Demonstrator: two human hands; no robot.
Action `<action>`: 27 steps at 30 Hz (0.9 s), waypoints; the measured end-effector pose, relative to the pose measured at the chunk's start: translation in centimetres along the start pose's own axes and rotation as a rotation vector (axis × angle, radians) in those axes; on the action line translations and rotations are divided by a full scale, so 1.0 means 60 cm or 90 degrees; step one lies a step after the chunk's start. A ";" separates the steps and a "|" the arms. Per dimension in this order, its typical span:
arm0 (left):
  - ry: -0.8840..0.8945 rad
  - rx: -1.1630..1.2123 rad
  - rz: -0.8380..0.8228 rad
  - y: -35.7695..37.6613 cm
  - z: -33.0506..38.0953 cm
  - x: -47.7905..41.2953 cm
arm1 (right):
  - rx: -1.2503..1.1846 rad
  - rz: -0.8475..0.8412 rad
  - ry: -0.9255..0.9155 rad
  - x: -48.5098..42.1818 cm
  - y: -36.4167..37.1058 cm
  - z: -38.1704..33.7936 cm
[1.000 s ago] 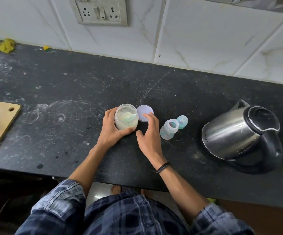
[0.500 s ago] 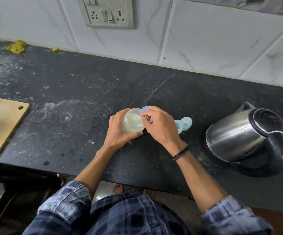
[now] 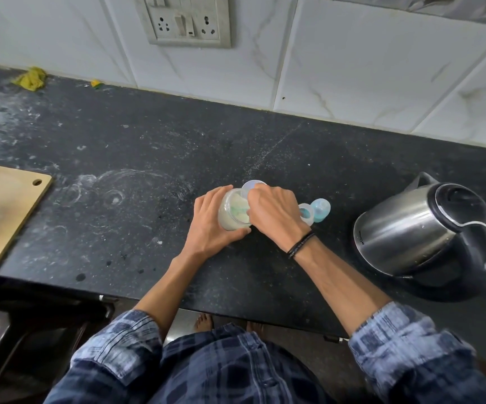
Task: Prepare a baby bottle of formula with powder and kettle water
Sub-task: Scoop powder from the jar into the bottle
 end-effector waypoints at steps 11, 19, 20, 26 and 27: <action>0.018 -0.008 0.006 -0.004 0.010 0.003 | -0.129 0.085 0.005 0.026 -0.033 0.025; 0.034 -0.010 0.019 0.000 -0.001 0.002 | -0.119 0.061 0.021 0.034 -0.022 0.029; 0.038 -0.013 0.020 0.001 -0.002 0.003 | -0.118 0.064 0.018 0.034 -0.022 0.027; 0.050 -0.023 0.027 0.000 0.001 0.006 | -0.098 0.035 0.015 0.032 -0.007 0.020; 0.055 -0.023 0.029 -0.001 0.003 0.007 | -0.098 0.030 0.016 0.032 -0.004 0.020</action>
Point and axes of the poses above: each hand's wrist, its own x-axis away from the middle knuckle, its own y-axis out of the palm, z = x × y, the point moved 10 cm from there along -x, towards the middle knuckle, and after that the axes turned 9 degrees about -y, right-handed, at the moved point
